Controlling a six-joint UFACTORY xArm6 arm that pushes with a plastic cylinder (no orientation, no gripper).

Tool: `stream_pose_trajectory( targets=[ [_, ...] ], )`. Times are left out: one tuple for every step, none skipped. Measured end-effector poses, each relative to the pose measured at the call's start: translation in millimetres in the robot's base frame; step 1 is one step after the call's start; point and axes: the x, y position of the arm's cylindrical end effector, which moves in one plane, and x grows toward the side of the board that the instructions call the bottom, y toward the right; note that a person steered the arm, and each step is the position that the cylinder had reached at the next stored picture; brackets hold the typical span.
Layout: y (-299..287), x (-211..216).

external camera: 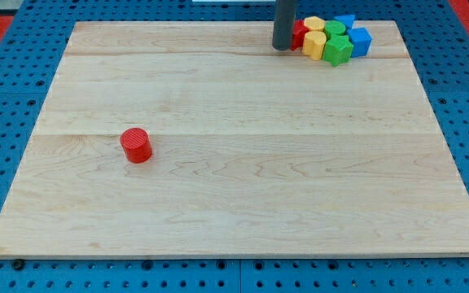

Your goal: Push the red circle closer to the group of blocks

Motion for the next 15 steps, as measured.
stream_pose_trajectory(
  targets=[
    [0.0, 68.0],
    [-2.8, 136.7],
    [-37.6, 203.4],
    [-110.7, 239.3],
    [-145.1, 240.6],
    [-163.8, 240.6],
    [-223.5, 241.4],
    [-259.9, 237.1],
    [-233.9, 218.7],
    [-193.5, 203.9],
    [-183.7, 188.1],
    [-201.4, 174.7],
    [-205.6, 153.2],
    [-185.4, 128.2],
    [-142.3, 107.2]
  ],
)
